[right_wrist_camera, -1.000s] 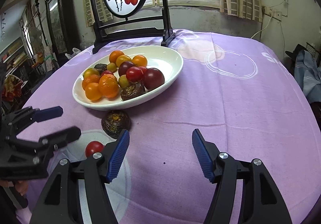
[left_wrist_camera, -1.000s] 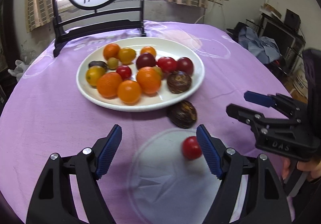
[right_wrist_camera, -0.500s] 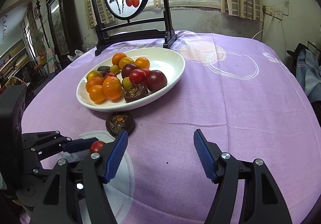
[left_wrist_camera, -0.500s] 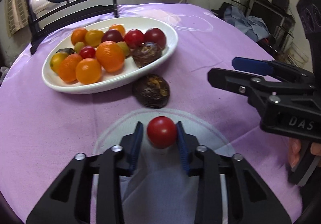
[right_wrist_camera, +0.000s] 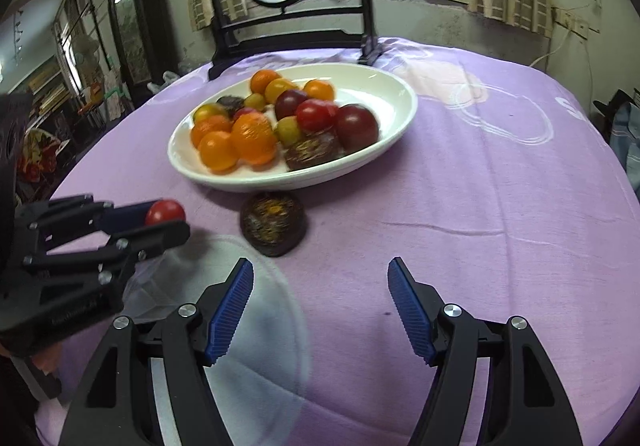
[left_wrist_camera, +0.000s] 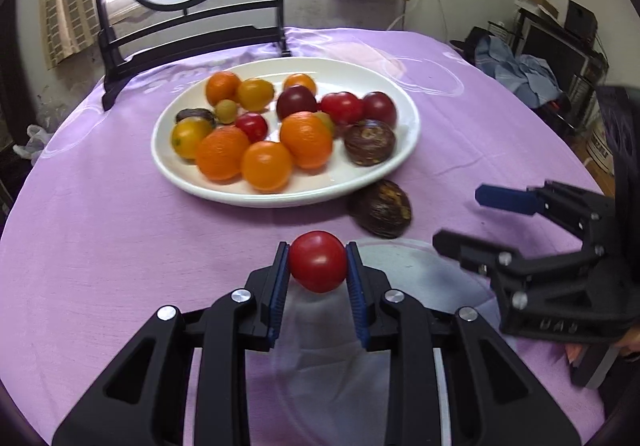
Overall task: Organize fruits
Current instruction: 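Grasp the last red tomato with the left gripper while the right gripper grasps a mangosteen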
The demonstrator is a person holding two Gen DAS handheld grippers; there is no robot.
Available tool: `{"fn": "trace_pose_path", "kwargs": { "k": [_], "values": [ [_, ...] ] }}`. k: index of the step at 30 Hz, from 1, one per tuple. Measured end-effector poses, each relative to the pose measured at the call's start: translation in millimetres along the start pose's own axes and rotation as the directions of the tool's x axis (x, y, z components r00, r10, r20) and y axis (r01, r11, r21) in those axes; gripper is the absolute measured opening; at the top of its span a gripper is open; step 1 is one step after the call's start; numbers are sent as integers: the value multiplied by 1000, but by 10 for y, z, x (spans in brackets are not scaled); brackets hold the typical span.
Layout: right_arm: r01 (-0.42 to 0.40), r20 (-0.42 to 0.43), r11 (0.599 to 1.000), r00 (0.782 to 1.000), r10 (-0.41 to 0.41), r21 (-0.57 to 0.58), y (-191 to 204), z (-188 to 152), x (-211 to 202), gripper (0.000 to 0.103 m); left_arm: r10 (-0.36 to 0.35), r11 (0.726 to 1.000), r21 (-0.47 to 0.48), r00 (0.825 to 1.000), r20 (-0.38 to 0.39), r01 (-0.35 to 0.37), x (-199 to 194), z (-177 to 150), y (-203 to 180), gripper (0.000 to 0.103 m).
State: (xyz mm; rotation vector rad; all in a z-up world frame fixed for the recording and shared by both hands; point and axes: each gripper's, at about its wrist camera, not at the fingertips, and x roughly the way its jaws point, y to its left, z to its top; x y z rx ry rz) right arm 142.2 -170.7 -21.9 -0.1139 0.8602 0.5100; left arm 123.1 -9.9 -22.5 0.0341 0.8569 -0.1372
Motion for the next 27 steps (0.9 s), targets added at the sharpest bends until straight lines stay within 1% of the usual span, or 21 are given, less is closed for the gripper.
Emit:
{"fn": "trace_pose_path", "kwargs": {
  "k": [4,6,8,11,13,14,15,16,17,21,27],
  "values": [
    [-14,-19,997,1000,13,-71,212,61,106,71,9,999,-37,1000,-7,-9,15,15,121,27],
    [-8,-28,995,1000,5,-98,288,102,175,71,10,999,-43,1000,-12,-10,31,14,153,26],
    [-5,-45,996,999,1,-94,300,148,257,71,37,998,-46,999,-13,-38,46,12,176,27],
    [-11,-62,998,998,7,-64,258,206,352,71,25,998,-62,999,-24,-26,71,13,229,27],
    [-11,-72,998,997,6,-64,262,234,403,70,27,998,-62,999,-26,-28,77,11,241,27],
    [-10,-74,998,997,5,-70,277,246,420,69,29,998,-61,999,-26,-31,84,12,242,27],
    [-16,-74,997,997,10,-76,294,259,432,61,29,998,-62,999,-29,-30,91,10,248,27],
    [-14,-70,997,997,8,-81,307,267,436,47,28,998,-64,999,-31,-30,97,9,252,27],
    [0,-66,997,998,-6,-82,309,272,434,45,29,997,-64,999,-33,-31,104,8,255,27],
    [-6,-62,996,998,1,-86,290,237,362,44,33,997,-69,999,-38,-35,122,8,270,27],
    [2,4,998,1000,-2,-65,186,163,1,44,30,998,-63,999,-31,-32,101,16,253,27]
  ]
}}
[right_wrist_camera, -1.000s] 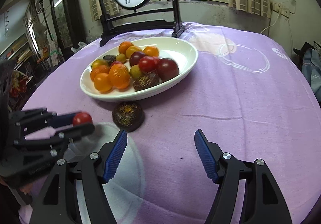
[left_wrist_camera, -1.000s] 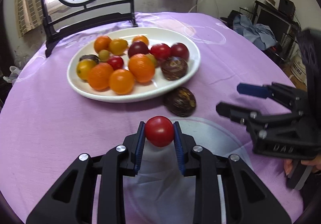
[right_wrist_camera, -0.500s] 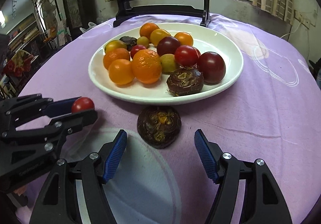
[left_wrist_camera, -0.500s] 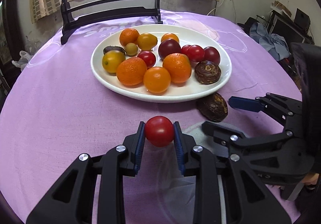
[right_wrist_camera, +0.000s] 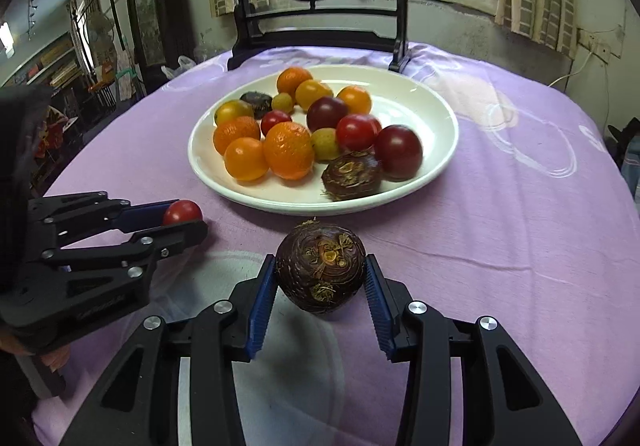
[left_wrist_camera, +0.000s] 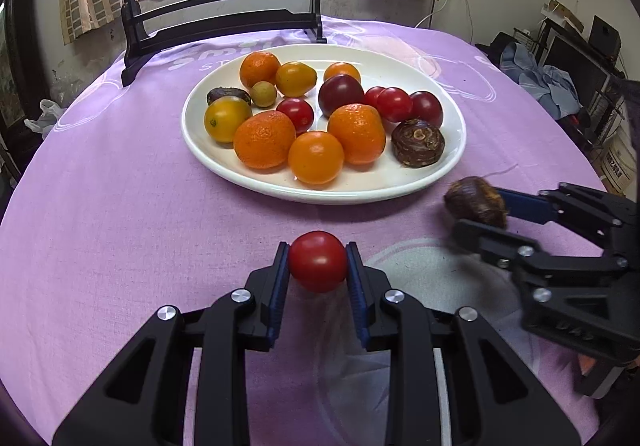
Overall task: Organize fruits
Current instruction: 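Grasp the last red tomato with the left gripper while the right gripper grasps a mangosteen, then lower the tomato and mangosteen onto the plate and open both grippers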
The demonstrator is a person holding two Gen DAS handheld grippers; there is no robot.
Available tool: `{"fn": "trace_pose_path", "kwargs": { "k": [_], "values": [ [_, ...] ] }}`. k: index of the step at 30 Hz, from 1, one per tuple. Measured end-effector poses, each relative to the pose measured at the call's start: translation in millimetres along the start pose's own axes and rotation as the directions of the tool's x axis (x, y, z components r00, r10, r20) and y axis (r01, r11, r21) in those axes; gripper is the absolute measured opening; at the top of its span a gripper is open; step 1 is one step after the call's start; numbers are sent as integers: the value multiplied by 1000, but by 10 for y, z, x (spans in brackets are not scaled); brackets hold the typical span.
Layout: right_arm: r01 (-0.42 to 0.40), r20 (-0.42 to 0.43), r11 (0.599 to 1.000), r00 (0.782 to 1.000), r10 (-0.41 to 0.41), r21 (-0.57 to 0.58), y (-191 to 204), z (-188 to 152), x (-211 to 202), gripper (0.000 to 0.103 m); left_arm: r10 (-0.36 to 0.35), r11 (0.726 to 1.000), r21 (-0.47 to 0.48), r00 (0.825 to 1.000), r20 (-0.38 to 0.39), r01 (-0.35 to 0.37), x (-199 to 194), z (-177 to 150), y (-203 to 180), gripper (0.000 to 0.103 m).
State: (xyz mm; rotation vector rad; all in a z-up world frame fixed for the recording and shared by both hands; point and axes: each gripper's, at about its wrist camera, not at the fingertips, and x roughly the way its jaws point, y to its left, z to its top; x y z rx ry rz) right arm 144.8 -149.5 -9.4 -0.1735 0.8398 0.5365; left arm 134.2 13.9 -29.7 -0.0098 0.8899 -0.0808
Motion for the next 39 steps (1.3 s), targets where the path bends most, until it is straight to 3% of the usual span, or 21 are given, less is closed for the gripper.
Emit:
{"fn": "trace_pose_path", "kwargs": {
  "k": [8,15,24,32,34,37,39],
  "values": [
    [12,86,999,996,-15,30,-117,60,-300,44,-35,999,-13,998,43,36,-202,126,-18,27],
    [25,126,1000,992,-23,-13,-97,352,-312,44,0,1000,16,997,75,-1,-253,477,-21,27],
    [36,138,999,990,-30,-39,-95,741,-8,44,62,998,-12,996,58,-61,62,906,83,27],
    [62,116,998,991,-59,-23,-193,902,365,45,102,994,-48,994,27,-101,366,1073,176,28],
    [69,133,998,989,-67,-9,-223,925,396,57,111,992,-62,994,20,-109,427,1096,187,31],
    [58,143,998,988,-59,8,-241,923,384,57,118,989,-97,993,26,-115,448,1110,219,51],
    [52,146,999,988,-53,10,-247,896,351,57,122,987,-106,992,34,-118,429,1105,228,52]
  ]
}}
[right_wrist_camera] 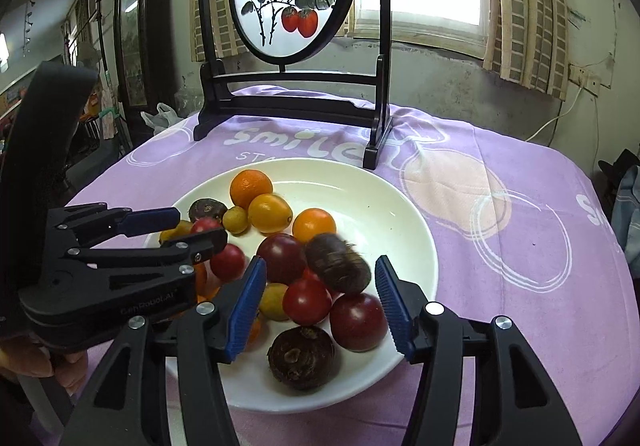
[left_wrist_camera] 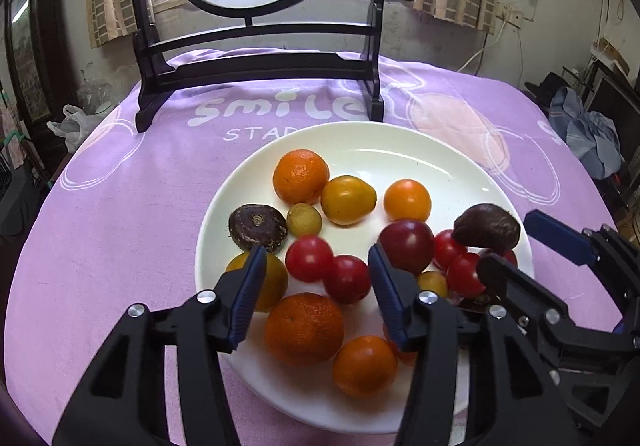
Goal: Organize fruits
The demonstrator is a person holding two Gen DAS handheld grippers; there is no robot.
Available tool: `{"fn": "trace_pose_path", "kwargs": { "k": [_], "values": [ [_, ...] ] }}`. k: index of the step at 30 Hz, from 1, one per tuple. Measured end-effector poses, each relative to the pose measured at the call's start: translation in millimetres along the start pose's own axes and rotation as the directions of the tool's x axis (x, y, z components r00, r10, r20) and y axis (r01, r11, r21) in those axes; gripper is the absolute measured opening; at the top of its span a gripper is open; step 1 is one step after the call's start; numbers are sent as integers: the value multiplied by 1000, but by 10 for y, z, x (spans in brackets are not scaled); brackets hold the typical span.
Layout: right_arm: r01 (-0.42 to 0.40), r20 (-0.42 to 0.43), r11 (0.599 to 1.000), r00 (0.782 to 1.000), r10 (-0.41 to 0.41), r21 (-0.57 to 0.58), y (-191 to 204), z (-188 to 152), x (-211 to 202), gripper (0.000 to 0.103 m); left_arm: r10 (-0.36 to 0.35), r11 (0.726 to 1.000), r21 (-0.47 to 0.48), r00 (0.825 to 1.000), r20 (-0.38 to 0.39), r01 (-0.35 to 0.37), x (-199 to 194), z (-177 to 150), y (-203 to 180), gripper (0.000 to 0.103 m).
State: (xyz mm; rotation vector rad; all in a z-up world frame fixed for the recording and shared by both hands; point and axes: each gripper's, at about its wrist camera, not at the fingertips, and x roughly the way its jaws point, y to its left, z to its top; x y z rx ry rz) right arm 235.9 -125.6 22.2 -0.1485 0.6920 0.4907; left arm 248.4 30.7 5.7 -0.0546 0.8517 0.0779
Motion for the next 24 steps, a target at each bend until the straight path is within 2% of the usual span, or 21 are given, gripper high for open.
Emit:
{"fn": "trace_pose_path", "kwargs": {
  "k": [4,7,17,24],
  "values": [
    [-11,-3,1000,1000,11,15,-31,-73,-100,58,11,1000,-8,1000,6,-11,-70,-52,8,66],
    [-10,-5,1000,1000,10,21,-40,-149,-202,61,18,1000,-7,1000,16,-18,-148,-105,0,71],
    [-5,-31,999,999,7,48,-32,-520,-580,76,1,1000,-3,999,38,-1,-478,-420,-65,81],
    [-15,-45,997,999,18,70,18,-771,-822,79,3,1000,28,1000,27,-4,-686,-779,-131,84]
  ]
}}
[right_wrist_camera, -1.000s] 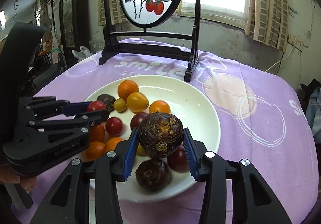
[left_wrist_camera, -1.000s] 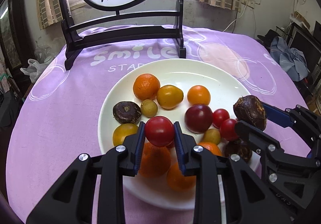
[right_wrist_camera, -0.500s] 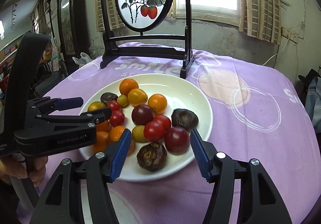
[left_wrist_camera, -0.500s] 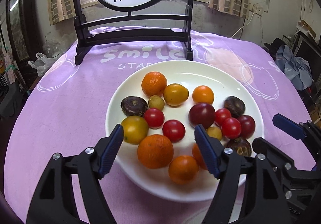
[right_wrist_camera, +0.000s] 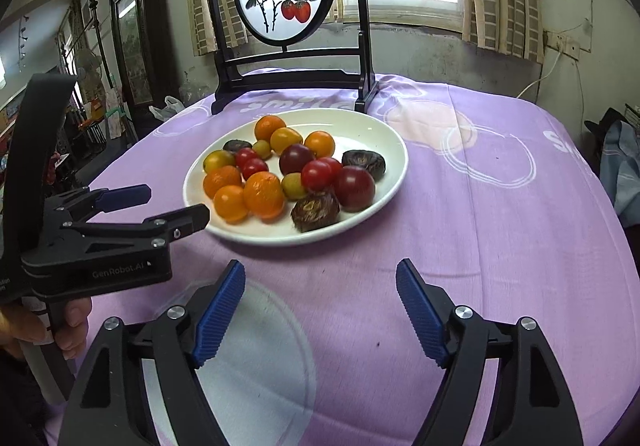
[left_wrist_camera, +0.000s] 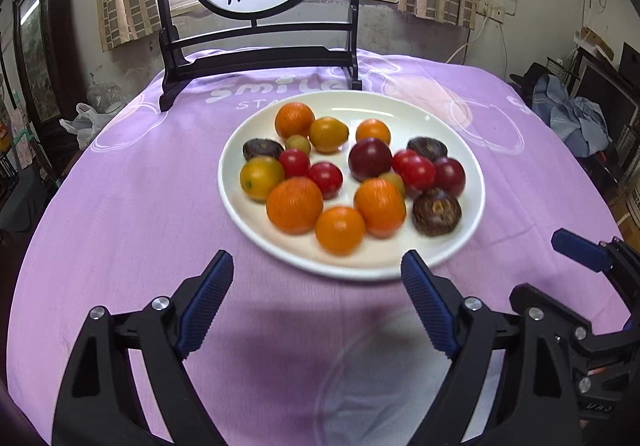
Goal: Organize fruits
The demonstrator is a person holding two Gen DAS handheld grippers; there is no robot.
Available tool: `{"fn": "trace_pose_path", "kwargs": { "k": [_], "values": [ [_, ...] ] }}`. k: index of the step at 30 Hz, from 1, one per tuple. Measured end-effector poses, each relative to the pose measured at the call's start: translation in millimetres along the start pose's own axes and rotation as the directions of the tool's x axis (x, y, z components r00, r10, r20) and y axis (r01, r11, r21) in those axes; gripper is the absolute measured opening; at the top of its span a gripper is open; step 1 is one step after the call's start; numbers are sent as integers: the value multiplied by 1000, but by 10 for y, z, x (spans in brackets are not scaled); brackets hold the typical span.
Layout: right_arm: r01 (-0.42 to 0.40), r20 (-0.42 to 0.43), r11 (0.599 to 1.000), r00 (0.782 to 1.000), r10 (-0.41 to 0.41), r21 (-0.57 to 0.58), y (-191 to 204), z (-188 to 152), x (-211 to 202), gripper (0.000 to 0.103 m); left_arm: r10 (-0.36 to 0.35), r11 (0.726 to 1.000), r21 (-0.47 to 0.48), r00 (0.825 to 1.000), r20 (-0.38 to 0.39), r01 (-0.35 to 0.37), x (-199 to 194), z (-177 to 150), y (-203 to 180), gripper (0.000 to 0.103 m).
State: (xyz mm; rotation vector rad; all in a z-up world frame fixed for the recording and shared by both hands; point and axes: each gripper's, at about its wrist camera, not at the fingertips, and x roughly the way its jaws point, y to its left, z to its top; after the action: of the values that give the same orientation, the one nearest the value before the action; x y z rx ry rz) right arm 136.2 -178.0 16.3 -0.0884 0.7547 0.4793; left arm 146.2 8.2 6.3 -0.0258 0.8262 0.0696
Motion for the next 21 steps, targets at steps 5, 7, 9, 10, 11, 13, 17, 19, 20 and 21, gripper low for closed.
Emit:
{"fn": "trace_pose_path", "kwargs": {
  "k": [5,7,9,10,11,13,17,19,20,21],
  "values": [
    [23,4,1000,1000,-23,-18,72,-158,-98,83,-12,1000,-1,1000,13,12,-161,-192,-22,88],
    [13,-8,1000,1000,-13,-6,60,-224,-105,83,4,1000,14,1000,29,-4,-190,-253,-43,88],
    [12,-17,1000,1000,-12,-4,62,-292,-116,83,26,999,24,999,26,-26,-181,-303,-60,88],
    [18,-18,1000,1000,-19,-6,61,-321,-123,84,19,1000,23,1000,19,-20,-174,-327,-60,88],
    [24,-20,1000,1000,-24,-7,57,-345,-128,86,14,1000,21,1000,15,-14,-170,-338,-55,88],
    [30,-24,1000,999,-30,-5,39,-382,-133,89,15,1000,16,1000,15,-15,-165,-360,-49,89],
    [33,-32,999,999,-34,-7,37,-415,-119,89,5,1000,11,1000,10,-5,-150,-408,-49,89],
    [37,-36,999,999,-38,-15,45,-421,-107,89,-4,1000,12,1000,-2,4,-130,-433,-50,89],
    [41,-38,999,998,-41,-19,51,-427,-102,89,-9,1000,11,1000,-13,9,-118,-451,-50,89],
    [43,-41,999,998,-44,-21,55,-429,-100,89,-19,1000,8,999,-28,19,-101,-478,-48,91]
  ]
}}
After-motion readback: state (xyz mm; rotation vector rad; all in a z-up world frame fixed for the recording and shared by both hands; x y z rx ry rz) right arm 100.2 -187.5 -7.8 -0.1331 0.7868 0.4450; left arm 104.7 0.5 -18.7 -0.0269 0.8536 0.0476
